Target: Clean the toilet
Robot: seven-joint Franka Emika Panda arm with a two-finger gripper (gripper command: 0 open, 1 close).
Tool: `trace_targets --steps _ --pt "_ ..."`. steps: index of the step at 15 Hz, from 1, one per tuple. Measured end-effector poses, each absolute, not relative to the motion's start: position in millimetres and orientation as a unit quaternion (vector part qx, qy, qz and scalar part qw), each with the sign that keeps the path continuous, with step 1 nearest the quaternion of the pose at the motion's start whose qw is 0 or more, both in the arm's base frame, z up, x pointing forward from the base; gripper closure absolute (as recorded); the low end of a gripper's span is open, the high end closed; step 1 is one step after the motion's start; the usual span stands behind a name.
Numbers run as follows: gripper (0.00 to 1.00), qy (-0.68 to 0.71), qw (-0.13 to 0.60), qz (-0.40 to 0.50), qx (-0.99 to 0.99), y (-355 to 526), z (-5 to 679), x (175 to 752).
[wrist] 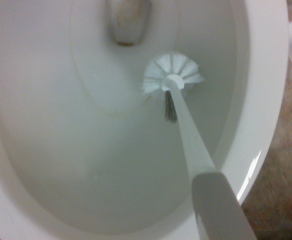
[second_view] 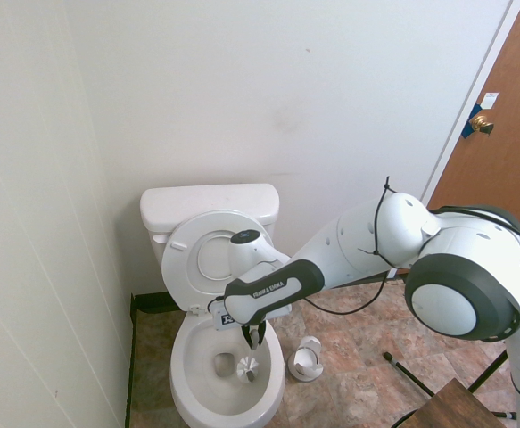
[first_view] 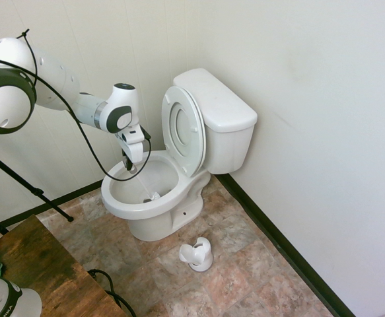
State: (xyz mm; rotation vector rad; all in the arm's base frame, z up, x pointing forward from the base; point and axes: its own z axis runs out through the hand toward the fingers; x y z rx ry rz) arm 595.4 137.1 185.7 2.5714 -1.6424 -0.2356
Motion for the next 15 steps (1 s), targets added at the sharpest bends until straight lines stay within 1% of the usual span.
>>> trace_targets --steps 3,7,11,15 --pt "1.00 -0.555 0.031 -0.081 0.827 105.3 186.2 620.3" --pt "1.00 -0.573 0.031 -0.087 0.814 84.1 190.6 653.9" --pt "1.00 -0.579 0.026 -0.081 0.811 77.7 195.5 687.4" --pt "1.00 -0.580 0.022 -0.075 0.811 89.1 199.3 717.6"
